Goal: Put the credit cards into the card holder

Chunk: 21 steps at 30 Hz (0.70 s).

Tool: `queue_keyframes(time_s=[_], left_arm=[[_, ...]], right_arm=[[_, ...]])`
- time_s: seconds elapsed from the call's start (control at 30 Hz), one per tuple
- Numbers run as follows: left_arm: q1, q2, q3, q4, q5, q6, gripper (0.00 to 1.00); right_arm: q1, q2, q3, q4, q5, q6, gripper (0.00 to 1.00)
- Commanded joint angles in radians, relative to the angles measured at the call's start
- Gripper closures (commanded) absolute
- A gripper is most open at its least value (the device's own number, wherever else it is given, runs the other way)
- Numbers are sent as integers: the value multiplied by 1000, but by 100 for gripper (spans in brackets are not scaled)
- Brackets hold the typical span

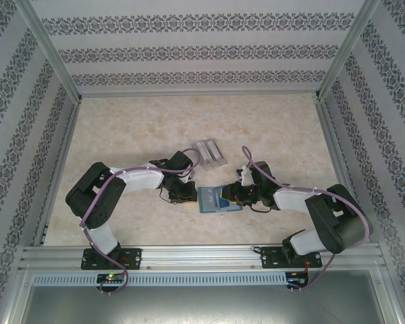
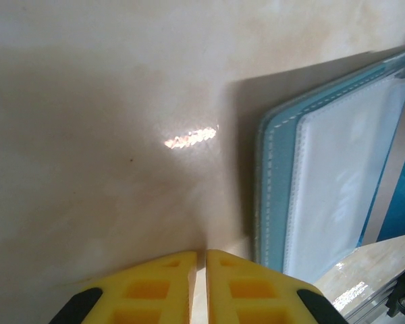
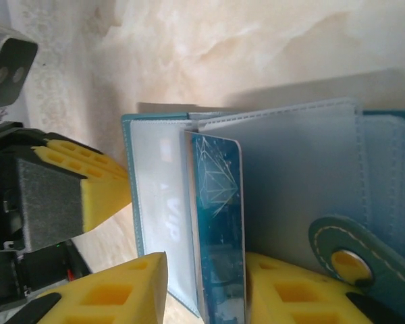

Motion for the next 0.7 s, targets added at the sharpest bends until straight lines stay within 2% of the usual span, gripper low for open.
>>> queue_keyframes(time_s=[0.0,0.17,0.37,0.67], left_arm=[[-48,54,-18,73,11,-7,87],[-51,52,-23,85,15,-10,87],[-66,25,-35,107,25,-26,87],[-95,1,-24,124,39,-41,86]], right_arm=[[16,-18,17,-152,98,-51,66],[42,-28,42,-214,143,-67,66],[66,-91,72,-330,232,-98,57],[66,-132,85,-417,286,-114,58]])
